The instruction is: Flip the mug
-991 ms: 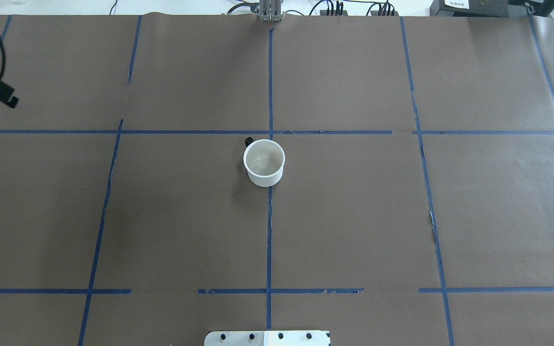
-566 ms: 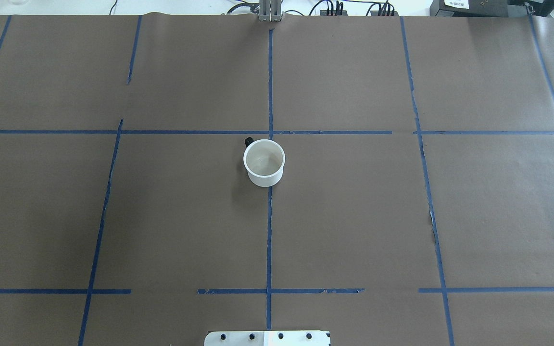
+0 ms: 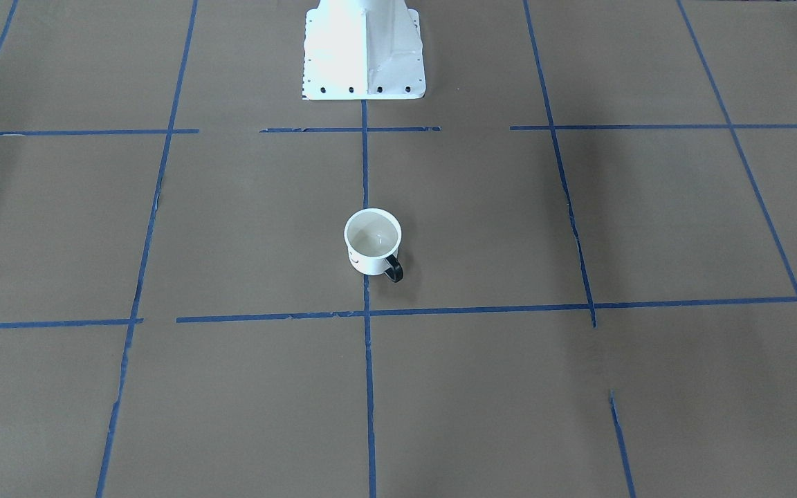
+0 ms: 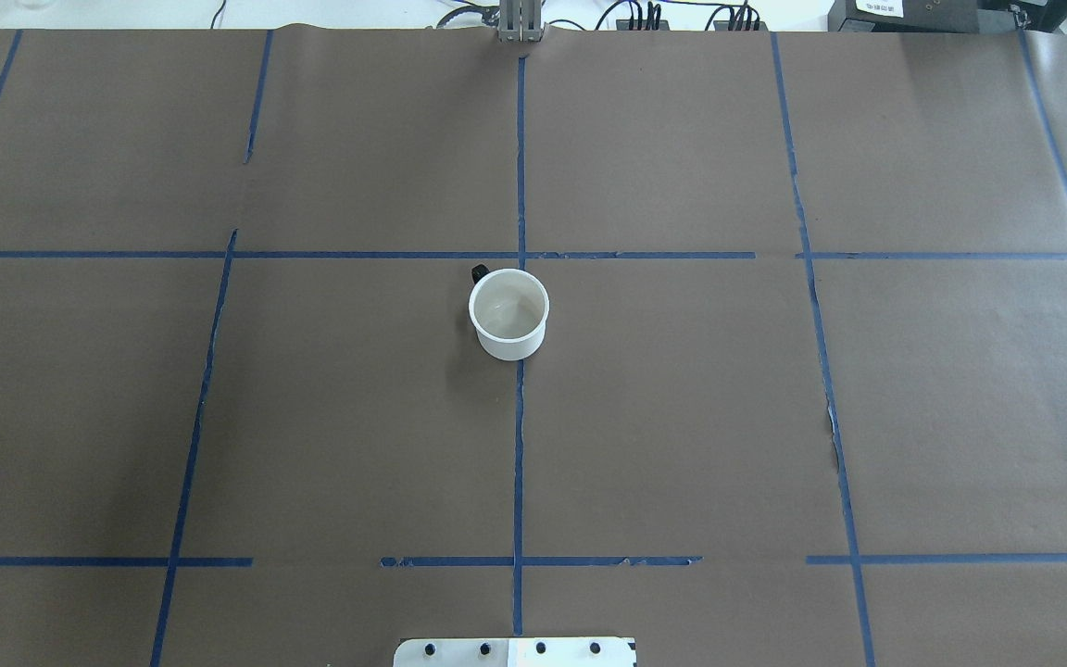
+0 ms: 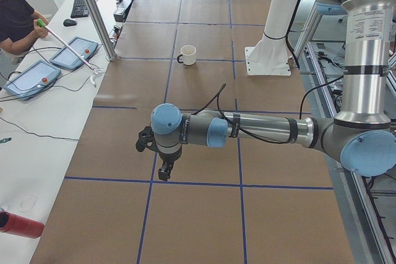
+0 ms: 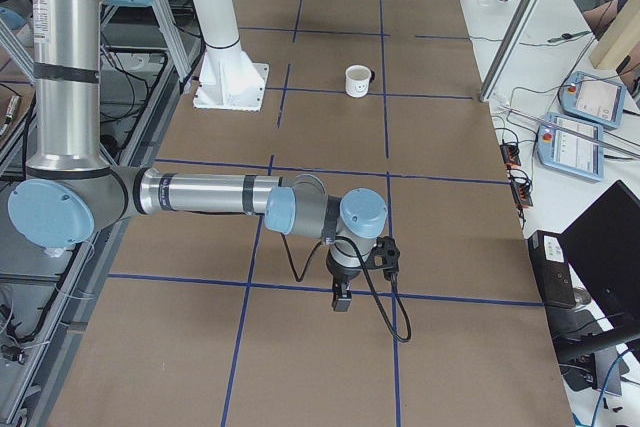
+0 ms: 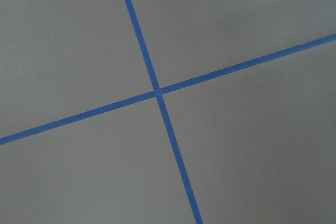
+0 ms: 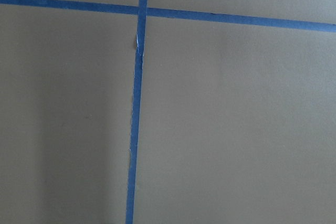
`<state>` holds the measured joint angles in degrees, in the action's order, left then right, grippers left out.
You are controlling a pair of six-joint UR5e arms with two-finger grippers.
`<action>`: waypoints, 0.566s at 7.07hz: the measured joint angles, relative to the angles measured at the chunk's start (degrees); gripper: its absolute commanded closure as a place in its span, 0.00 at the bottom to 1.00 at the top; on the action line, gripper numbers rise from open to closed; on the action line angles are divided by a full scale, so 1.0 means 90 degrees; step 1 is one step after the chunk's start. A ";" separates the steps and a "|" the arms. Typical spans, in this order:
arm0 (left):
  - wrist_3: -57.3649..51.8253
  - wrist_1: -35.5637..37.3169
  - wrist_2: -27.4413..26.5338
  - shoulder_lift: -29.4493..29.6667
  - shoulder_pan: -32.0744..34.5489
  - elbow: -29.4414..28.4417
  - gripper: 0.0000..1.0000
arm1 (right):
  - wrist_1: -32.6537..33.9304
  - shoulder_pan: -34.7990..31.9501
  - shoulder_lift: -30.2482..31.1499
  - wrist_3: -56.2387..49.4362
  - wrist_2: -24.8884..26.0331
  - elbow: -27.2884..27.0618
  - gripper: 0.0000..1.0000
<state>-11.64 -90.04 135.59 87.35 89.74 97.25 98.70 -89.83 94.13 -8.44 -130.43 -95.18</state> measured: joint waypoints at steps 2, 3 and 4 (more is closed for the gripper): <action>-0.0111 0.0255 -0.0004 -0.0138 0.0028 0.0100 0.00 | 0.0000 0.0000 0.0000 0.0000 0.0000 0.0000 0.00; -0.0303 0.0274 -0.0012 -0.0186 0.0099 0.0109 0.00 | 0.0000 0.0000 0.0000 0.0000 0.0000 0.0000 0.00; -0.0430 0.0282 -0.0015 -0.0206 0.0223 0.0130 0.00 | 0.0000 0.0000 0.0000 0.0000 0.0000 0.0000 0.00</action>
<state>-15.51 -87.50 135.46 85.49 91.75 98.42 98.70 -89.83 94.13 -8.44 -130.43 -95.19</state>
